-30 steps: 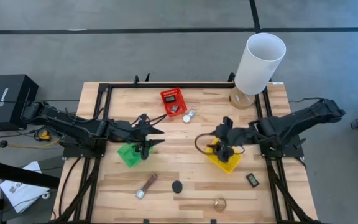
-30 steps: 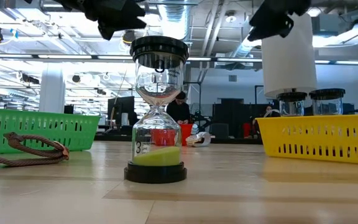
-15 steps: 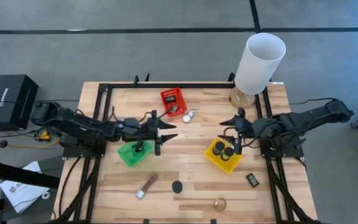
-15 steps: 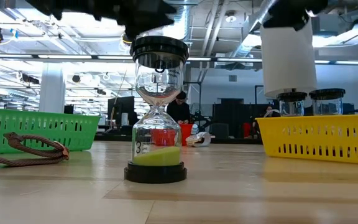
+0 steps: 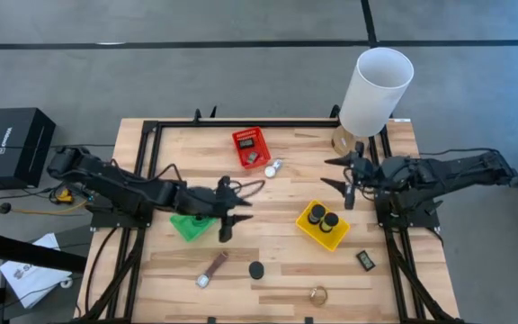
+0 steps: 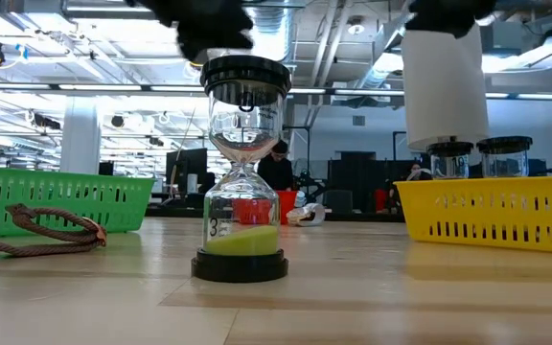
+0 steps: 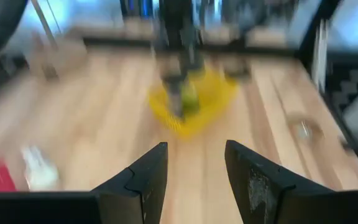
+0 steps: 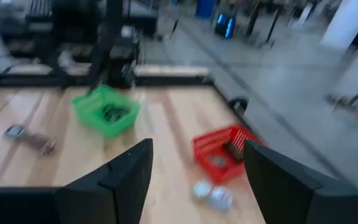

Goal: Pick & Place Office items
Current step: Put the brown wrist watch into the green bin

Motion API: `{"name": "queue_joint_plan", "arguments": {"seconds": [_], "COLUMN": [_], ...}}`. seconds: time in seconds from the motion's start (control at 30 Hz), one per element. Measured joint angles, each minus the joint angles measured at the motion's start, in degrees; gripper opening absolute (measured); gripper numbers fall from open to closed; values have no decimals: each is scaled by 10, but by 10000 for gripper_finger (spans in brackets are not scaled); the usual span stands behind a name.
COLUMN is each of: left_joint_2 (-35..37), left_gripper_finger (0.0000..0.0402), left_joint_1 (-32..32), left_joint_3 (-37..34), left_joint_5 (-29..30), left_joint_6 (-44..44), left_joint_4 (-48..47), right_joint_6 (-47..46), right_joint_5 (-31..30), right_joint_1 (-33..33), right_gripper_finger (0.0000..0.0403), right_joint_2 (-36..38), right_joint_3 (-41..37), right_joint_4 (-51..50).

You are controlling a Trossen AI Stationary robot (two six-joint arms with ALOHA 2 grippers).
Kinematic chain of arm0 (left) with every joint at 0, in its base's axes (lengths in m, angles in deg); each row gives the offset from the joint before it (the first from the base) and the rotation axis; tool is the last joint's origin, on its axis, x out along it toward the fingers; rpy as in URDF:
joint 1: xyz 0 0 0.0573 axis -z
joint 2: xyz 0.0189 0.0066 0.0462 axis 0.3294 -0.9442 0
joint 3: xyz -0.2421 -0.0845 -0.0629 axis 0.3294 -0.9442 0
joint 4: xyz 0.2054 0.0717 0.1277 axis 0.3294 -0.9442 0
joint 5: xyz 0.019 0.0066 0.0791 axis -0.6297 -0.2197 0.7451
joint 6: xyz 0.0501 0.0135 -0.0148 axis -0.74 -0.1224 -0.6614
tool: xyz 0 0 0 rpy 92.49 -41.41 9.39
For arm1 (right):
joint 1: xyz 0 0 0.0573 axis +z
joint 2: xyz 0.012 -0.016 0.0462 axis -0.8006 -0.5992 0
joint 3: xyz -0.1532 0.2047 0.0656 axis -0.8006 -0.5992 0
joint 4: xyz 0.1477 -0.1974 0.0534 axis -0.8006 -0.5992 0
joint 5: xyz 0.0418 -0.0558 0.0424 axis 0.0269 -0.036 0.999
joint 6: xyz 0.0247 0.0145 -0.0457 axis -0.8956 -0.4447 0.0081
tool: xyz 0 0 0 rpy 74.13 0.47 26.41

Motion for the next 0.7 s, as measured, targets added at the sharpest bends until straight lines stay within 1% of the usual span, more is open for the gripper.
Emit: {"name": "queue_joint_plan", "arguments": {"seconds": [0.1,0.2,0.33,0.43,0.53,0.7], "left_joint_2": [0,-1,-24,-58,-100,-152], "left_gripper_finger": [155,155,155,158,174,220], "left_joint_1": [33,79,149,174,175,154], "left_joint_3": [23,23,23,23,23,23], "left_joint_5": [-7,-47,-57,-56,-72,-91], "left_joint_6": [72,110,112,127,128,97], "left_joint_4": [-127,-187,-199,-197,-199,-213], "right_joint_6": [36,62,110,125,126,127], "right_joint_5": [0,1,1,2,2,2], "right_joint_1": [-21,-44,-79,-107,-132,-155], "right_gripper_finger": [240,240,240,240,240,240], "right_joint_2": [-11,-28,-59,-76,-94,-118], "right_joint_3": [0,0,0,0,14,37], "right_joint_4": [58,126,190,232,251,247]}}
